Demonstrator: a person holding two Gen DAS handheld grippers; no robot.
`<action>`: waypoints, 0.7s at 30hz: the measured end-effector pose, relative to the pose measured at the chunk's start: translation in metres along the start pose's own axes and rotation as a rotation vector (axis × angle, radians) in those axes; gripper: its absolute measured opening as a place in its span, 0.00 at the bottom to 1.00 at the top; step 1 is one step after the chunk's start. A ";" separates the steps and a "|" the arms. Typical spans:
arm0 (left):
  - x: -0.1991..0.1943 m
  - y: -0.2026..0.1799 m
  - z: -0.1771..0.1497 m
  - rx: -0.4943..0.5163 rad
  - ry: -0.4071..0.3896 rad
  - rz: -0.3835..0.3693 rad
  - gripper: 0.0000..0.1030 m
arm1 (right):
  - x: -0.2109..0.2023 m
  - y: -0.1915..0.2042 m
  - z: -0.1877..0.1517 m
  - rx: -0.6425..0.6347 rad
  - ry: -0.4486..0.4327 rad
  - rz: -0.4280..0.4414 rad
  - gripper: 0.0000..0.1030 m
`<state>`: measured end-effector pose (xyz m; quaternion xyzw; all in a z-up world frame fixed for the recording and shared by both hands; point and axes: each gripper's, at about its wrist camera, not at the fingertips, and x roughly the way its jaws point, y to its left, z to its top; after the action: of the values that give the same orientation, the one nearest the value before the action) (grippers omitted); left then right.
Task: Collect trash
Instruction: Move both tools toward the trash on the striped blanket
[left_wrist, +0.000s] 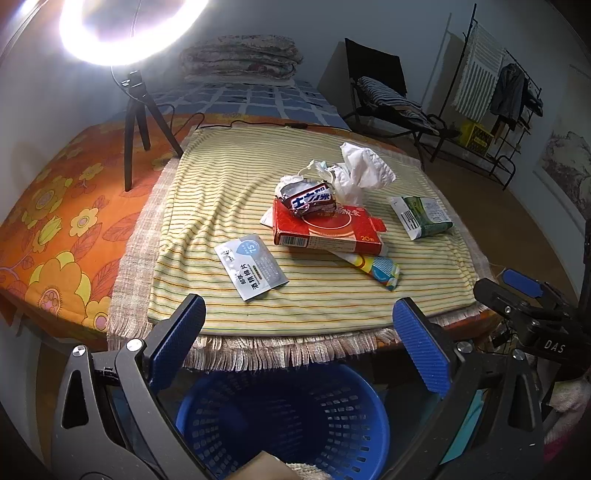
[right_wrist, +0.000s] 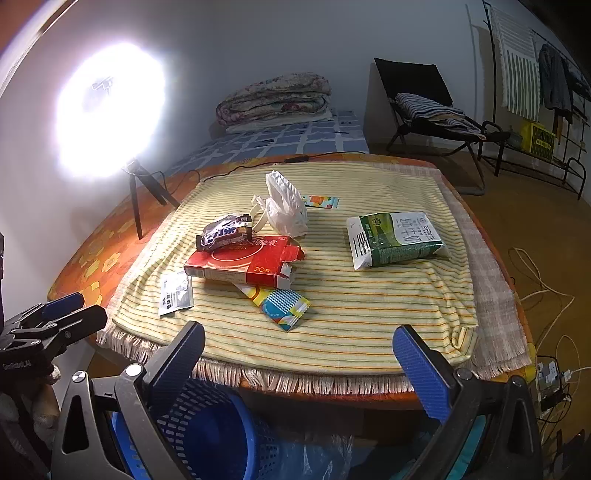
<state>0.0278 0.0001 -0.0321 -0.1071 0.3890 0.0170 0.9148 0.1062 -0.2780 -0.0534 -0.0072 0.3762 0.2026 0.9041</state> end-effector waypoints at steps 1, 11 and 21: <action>0.001 0.000 0.000 0.001 0.000 0.003 1.00 | 0.000 0.000 0.000 -0.002 -0.001 -0.007 1.00; 0.005 0.003 -0.001 0.005 0.011 0.024 1.00 | -0.008 -0.004 -0.002 -0.003 -0.033 -0.092 1.00; 0.007 0.005 -0.002 0.001 0.015 0.032 1.00 | -0.002 -0.001 -0.009 -0.011 -0.028 -0.027 0.99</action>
<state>0.0310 0.0044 -0.0392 -0.1007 0.3977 0.0309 0.9115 0.0990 -0.2809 -0.0579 -0.0144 0.3620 0.1928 0.9119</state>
